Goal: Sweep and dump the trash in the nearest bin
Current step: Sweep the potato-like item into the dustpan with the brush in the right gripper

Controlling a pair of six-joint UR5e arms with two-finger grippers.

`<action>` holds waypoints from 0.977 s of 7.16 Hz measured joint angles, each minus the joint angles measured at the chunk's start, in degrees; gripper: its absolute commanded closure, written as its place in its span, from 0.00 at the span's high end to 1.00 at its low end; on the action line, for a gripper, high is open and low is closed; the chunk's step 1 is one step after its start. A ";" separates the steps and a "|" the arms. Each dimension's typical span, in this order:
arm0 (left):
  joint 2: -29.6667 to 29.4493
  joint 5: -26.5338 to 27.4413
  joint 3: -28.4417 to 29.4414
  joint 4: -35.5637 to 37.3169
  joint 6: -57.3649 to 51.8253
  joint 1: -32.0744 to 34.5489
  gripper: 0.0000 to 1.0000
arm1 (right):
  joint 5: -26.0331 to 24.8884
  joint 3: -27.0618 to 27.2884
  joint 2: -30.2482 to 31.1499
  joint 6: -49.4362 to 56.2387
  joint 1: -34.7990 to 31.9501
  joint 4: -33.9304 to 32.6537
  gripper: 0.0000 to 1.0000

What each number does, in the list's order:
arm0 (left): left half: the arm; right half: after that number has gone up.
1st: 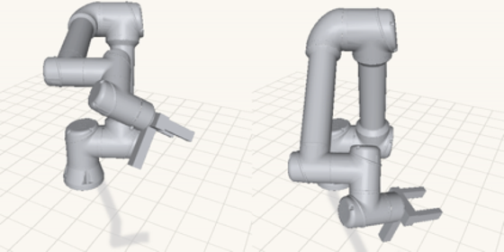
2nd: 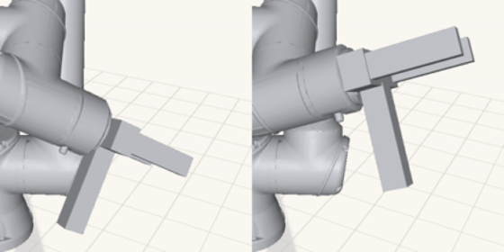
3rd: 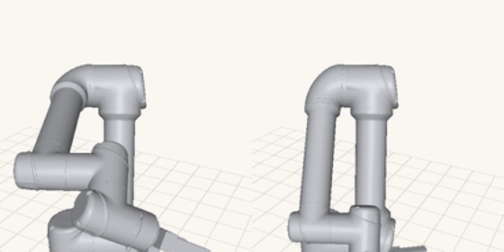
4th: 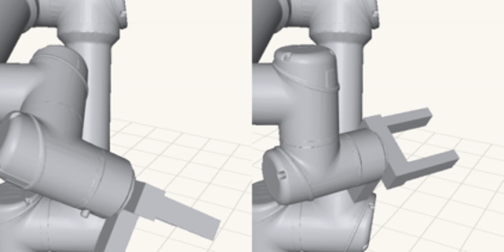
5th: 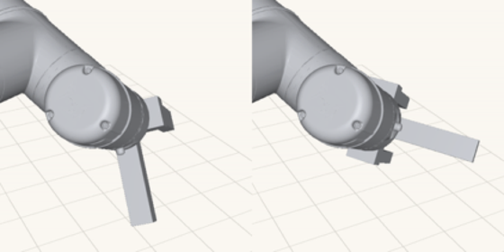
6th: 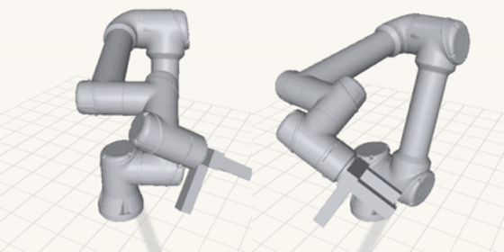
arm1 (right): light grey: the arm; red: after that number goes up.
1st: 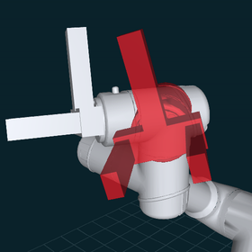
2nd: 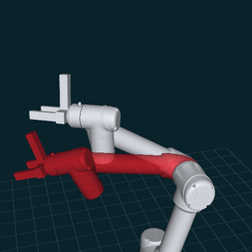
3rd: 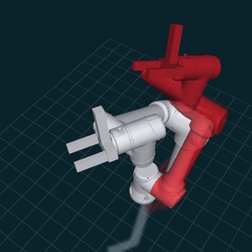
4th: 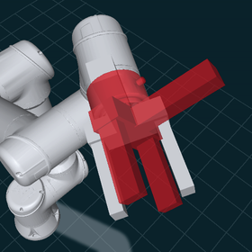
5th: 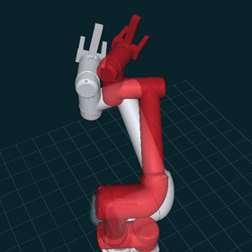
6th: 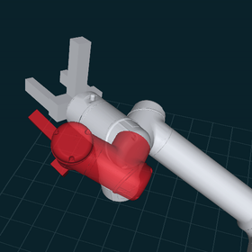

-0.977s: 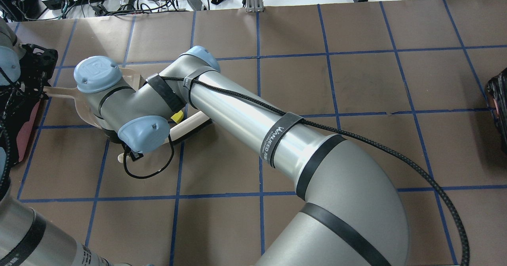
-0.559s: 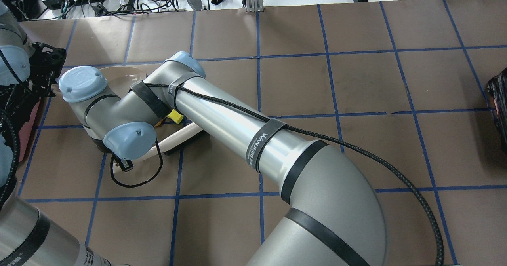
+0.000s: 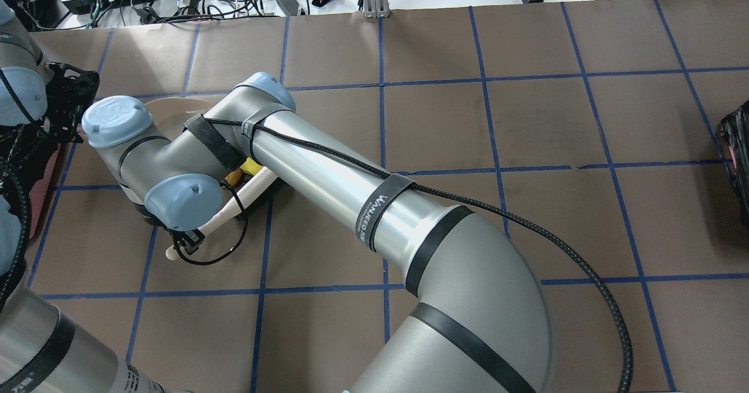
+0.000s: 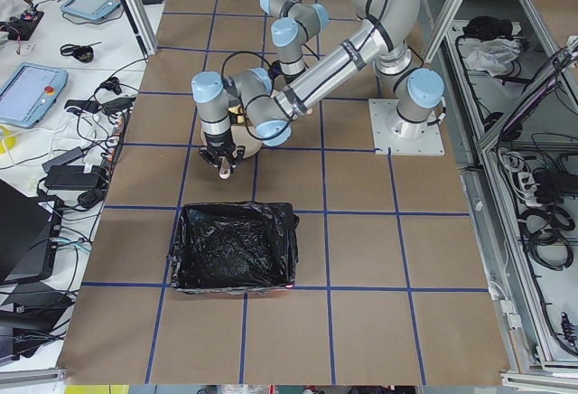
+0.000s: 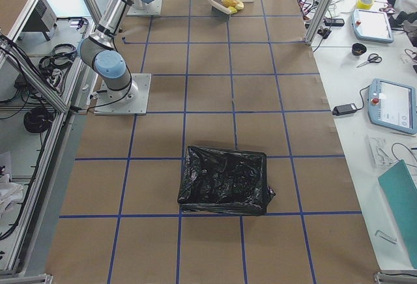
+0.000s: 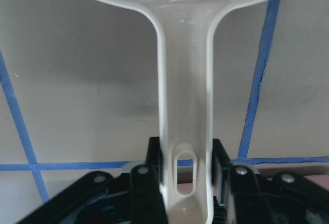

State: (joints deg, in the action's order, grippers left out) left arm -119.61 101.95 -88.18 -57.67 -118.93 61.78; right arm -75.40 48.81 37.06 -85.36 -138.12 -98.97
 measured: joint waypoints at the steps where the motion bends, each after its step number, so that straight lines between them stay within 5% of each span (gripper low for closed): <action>1: -0.03 0.01 0.02 0.01 -0.04 0.04 0.00 | -0.04 -1.72 -1.02 3.38 0.05 0.04 0.00; 7: -0.15 0.00 0.02 0.19 -0.07 0.18 0.00 | 0.11 -5.44 -2.32 34.40 0.61 0.18 0.00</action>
State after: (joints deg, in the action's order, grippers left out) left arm -119.76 101.95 -88.16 -57.48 -119.00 61.96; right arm -75.29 43.37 34.73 -50.96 -137.51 -98.79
